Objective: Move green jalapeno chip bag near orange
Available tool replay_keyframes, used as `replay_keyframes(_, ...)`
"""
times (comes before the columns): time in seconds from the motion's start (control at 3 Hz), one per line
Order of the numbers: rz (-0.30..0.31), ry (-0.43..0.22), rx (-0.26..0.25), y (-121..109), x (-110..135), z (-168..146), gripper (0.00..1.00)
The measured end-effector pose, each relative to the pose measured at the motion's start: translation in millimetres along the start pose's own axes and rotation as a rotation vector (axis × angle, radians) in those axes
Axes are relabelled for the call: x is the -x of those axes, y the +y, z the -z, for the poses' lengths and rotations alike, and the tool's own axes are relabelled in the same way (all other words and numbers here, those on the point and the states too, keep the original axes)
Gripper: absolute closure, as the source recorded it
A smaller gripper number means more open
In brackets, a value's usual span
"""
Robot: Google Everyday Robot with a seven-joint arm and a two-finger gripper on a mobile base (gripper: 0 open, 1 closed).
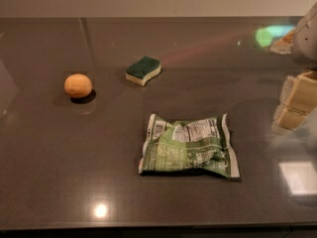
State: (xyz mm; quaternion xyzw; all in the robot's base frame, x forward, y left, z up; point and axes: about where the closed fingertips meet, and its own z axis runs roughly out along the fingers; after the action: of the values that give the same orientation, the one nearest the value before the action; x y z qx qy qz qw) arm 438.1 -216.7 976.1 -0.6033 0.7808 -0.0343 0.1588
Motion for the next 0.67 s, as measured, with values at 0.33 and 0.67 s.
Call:
replay_keyframes(0.33,0.0,0.0,0.0,0.0,0.0,0.0,0.0)
replay_keyframes(0.67,0.017,-0.021,0.043,2.8,8.5,-5.2,0.0)
